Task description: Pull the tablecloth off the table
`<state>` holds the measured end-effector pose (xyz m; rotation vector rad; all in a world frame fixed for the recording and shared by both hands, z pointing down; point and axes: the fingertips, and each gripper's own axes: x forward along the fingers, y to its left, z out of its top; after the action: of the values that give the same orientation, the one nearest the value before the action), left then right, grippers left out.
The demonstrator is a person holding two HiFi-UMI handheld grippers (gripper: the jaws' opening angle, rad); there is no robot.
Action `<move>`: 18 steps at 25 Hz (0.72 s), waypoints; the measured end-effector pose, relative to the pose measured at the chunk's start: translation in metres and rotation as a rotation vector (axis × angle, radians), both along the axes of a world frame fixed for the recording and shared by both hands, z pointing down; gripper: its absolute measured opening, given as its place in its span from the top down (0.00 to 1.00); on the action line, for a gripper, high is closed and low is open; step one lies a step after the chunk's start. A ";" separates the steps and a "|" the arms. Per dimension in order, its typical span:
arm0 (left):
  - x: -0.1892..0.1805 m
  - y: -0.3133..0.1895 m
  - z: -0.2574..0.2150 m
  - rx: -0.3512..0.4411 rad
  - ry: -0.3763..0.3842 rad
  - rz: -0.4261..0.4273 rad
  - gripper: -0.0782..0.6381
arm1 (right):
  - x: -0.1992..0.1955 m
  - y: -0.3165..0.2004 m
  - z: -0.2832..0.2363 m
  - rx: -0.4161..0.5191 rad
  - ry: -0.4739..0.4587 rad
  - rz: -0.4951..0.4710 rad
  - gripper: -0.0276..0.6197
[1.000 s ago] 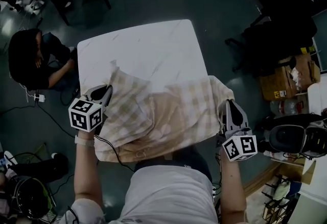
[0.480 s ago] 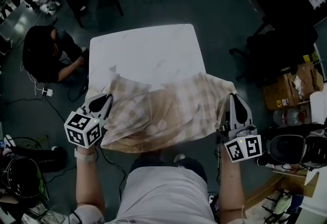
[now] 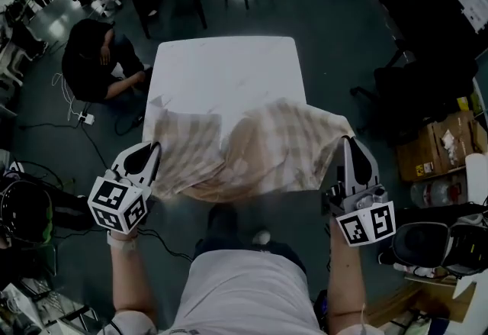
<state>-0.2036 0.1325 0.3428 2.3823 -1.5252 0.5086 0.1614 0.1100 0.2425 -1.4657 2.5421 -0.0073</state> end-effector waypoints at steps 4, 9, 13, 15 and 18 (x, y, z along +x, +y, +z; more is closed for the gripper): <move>0.010 0.054 -0.028 0.063 0.025 -0.032 0.87 | 0.005 0.041 -0.019 0.042 -0.012 -0.045 0.92; 0.031 0.110 -0.068 0.140 0.057 -0.018 0.87 | -0.001 0.087 -0.048 0.099 -0.030 -0.105 0.92; 0.040 0.136 -0.106 0.215 0.071 0.015 0.87 | -0.020 0.118 -0.080 0.149 -0.030 -0.145 0.92; 0.043 0.141 -0.125 0.258 0.085 0.038 0.87 | -0.030 0.129 -0.096 0.177 -0.020 -0.155 0.92; 0.051 0.141 -0.149 0.310 0.116 0.091 0.87 | -0.044 0.142 -0.119 0.217 -0.003 -0.156 0.92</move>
<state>-0.1530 0.2735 0.1935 2.6688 -1.5453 0.1558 0.1178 0.2518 0.1232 -1.1852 2.5539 0.2347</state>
